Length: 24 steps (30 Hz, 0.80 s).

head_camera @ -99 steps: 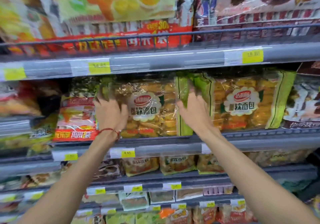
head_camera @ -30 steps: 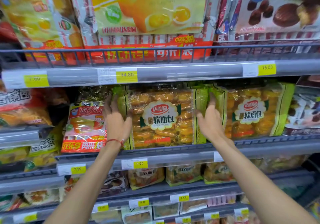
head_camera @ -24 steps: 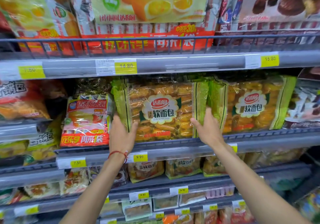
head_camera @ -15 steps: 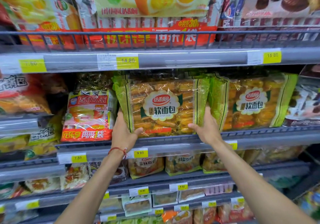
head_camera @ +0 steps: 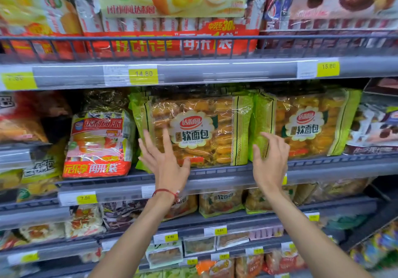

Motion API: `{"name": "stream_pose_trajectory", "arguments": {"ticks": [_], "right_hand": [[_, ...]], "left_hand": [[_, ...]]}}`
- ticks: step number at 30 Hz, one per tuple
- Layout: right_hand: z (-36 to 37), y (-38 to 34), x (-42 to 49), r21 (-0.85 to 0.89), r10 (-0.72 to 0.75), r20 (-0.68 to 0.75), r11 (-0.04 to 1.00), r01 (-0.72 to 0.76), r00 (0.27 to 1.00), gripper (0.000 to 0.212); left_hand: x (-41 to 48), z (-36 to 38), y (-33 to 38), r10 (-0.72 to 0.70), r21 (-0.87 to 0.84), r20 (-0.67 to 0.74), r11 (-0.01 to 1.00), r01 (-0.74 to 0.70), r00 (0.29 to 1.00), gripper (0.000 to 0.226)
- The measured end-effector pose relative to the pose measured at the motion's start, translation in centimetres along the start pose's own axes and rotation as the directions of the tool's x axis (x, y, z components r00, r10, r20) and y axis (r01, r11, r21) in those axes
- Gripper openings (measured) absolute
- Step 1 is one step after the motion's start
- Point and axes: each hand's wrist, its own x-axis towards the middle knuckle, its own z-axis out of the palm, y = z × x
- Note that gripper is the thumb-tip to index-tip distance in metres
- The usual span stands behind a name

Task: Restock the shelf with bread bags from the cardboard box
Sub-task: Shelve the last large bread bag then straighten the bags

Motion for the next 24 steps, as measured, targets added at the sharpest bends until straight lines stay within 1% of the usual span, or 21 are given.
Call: {"name": "stream_pose_trajectory", "arguments": {"ticks": [2,5,7,10,12,15,19,24], "right_hand": [[-0.8,0.9,1.0,0.008,0.008,-0.049,1.0,-0.008,0.999,0.033],[-1.8,3.0,2.8,0.022,0.063,-0.058,0.998,-0.062,0.996,0.042],[-2.5,4.7,4.2,-0.022,0.114,0.015,0.993,-0.114,0.993,0.056],[-3.3,6.7,5.8,-0.107,0.196,0.213,0.978,-0.177,0.957,0.077],[-3.7,7.3,6.4,-0.087,0.192,0.287,0.981,-0.173,0.938,0.081],[-3.7,7.8,6.6,-0.075,0.161,0.304,0.987,-0.145,0.939,0.079],[-3.0,8.5,6.8,-0.117,0.134,0.305,0.988,-0.103,0.943,0.082],[-2.5,8.4,6.9,-0.117,0.127,0.282,0.988,-0.098,0.951,0.084]], "left_hand": [[0.0,1.2,2.1,-0.013,0.051,0.041,0.999,0.011,0.999,0.096],[0.2,2.9,4.9,-0.046,0.047,0.073,0.998,0.042,0.996,0.095],[0.3,4.2,6.3,-0.089,0.042,0.1,0.995,0.085,0.991,0.097],[-0.1,5.6,7.5,-0.143,0.12,0.101,0.984,0.13,0.985,0.096],[-0.1,6.1,7.9,-0.155,0.155,0.066,0.977,0.143,0.986,0.1],[-0.2,6.3,8.1,-0.165,0.189,0.029,0.969,0.157,0.986,0.101],[-0.7,6.6,8.3,-0.166,0.228,0.04,0.962,0.153,0.985,0.108],[-0.3,6.9,8.1,-0.13,0.194,0.007,0.973,0.126,0.991,0.107]]}}
